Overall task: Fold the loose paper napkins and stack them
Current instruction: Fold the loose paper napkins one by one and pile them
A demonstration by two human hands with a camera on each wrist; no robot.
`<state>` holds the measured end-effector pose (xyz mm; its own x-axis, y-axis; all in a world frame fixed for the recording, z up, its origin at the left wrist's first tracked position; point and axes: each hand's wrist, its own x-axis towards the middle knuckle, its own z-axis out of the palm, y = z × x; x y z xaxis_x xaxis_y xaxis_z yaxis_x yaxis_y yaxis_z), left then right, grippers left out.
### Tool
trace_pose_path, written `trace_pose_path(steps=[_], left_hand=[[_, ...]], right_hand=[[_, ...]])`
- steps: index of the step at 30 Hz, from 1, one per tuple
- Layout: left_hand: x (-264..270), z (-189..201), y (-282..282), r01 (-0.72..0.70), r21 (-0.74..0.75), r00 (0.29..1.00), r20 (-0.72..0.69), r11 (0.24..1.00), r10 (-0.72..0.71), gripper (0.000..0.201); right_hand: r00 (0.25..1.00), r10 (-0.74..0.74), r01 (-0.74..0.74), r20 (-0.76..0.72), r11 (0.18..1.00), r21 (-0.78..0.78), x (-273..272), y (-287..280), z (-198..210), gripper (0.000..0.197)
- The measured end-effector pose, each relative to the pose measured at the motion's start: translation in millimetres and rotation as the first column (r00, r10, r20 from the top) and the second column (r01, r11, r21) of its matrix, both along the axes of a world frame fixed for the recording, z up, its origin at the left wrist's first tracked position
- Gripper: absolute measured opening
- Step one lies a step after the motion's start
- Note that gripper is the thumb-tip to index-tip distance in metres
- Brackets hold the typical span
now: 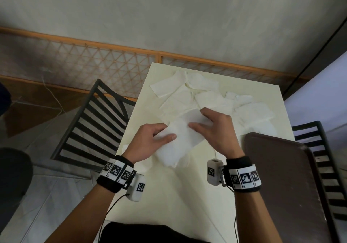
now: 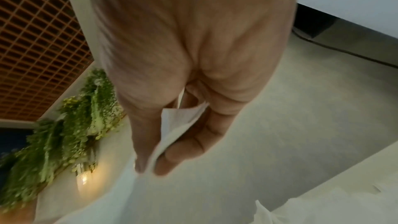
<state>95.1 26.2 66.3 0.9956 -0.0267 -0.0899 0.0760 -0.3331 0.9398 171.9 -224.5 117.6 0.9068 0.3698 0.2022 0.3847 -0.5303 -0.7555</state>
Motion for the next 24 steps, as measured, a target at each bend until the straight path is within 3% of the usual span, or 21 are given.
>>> trace_pose_path(steps=[4, 8, 12, 16, 19, 24], left_hand=[[-4, 1, -5, -0.091, -0.038, 0.996, 0.003, 0.995, 0.091, 0.068], [-9, 12, -11, -0.160, -0.238, 0.987, -0.046, 0.958, 0.154, 0.041], [-12, 18, -13, -0.231, -0.343, 0.973, -0.109, 0.911, 0.205, 0.042], [-15, 21, -14, -0.289, -0.445, 0.957, -0.170, 0.848, 0.237, 0.046], [-16, 24, -15, -0.317, -0.421, 0.948, -0.162, 0.850, 0.274, 0.048], [-19, 26, -23, -0.358, -0.419, 0.934, -0.173, 0.834, 0.314, 0.054]], right_hand=[[0.981, -0.027, 0.010, 0.191, 0.996, 0.086, -20, 19, -9, 0.016], [0.928, 0.088, -0.096, 0.363, 0.995, 0.003, -46, 41, -30, 0.032], [0.867, 0.162, -0.111, 0.472, 0.985, -0.134, -55, 52, -45, 0.038], [0.840, 0.153, -0.078, 0.521, 0.984, -0.163, -57, 56, -47, 0.039], [0.840, 0.154, -0.057, 0.521, 0.978, -0.198, -60, 61, -47, 0.030], [0.862, 0.166, -0.048, 0.478, 0.967, -0.250, -66, 71, -42, 0.033]])
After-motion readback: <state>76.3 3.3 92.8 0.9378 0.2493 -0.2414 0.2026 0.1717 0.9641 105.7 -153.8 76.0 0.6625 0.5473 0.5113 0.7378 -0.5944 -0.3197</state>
